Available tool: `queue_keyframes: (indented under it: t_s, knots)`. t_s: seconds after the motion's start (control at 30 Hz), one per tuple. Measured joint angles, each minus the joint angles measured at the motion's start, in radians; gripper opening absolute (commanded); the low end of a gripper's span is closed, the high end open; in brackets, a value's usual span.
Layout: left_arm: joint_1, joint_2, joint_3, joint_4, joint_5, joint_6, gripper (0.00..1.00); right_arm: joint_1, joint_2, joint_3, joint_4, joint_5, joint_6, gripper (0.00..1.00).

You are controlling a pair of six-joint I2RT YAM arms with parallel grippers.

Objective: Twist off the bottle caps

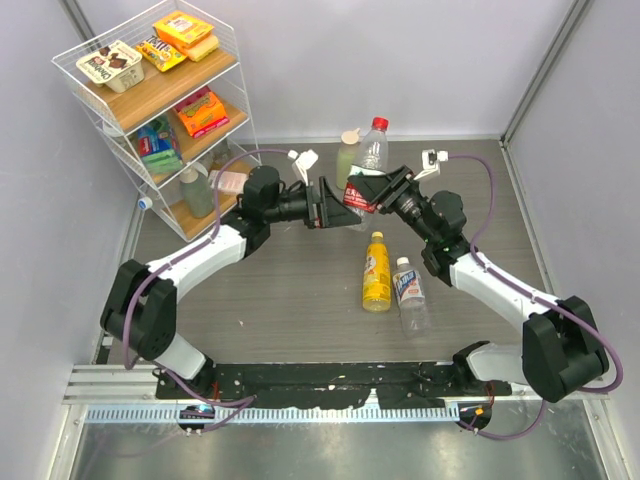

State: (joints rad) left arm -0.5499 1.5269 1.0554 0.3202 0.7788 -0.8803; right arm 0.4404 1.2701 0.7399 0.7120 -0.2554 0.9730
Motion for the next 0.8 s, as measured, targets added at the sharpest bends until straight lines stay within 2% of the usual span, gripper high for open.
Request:
queue_keyframes:
  t_s: [0.2,0.37,0.47,0.57,0.63,0.73,0.8]
  knots:
    - [-0.035,0.053,0.035,0.069,0.009,-0.035,0.89,0.000,0.000,-0.018,0.041,0.005,0.037,0.44]
    - [-0.054,0.080,0.066,0.123,0.027,-0.062,0.68,0.000,0.000,-0.025,0.070,0.005,0.060,0.44]
    - [-0.060,0.094,0.080,0.134,0.034,-0.062,0.47,-0.002,-0.001,-0.038,0.093,0.010,0.077,0.45]
    - [-0.060,0.098,0.081,0.127,0.034,-0.057,0.44,-0.002,-0.001,-0.047,0.100,0.017,0.081,0.52]
    - [-0.060,0.098,0.082,0.118,0.034,-0.055,0.42,-0.002,0.000,-0.049,0.103,0.018,0.087,0.61]
    - [-0.061,0.098,0.093,0.084,0.034,-0.030,0.41,-0.001,0.000,-0.049,0.103,0.016,0.089,0.80]
    - [-0.063,0.098,0.110,0.029,0.029,0.013,0.41,-0.001,0.000,-0.049,0.102,0.014,0.087,0.87]
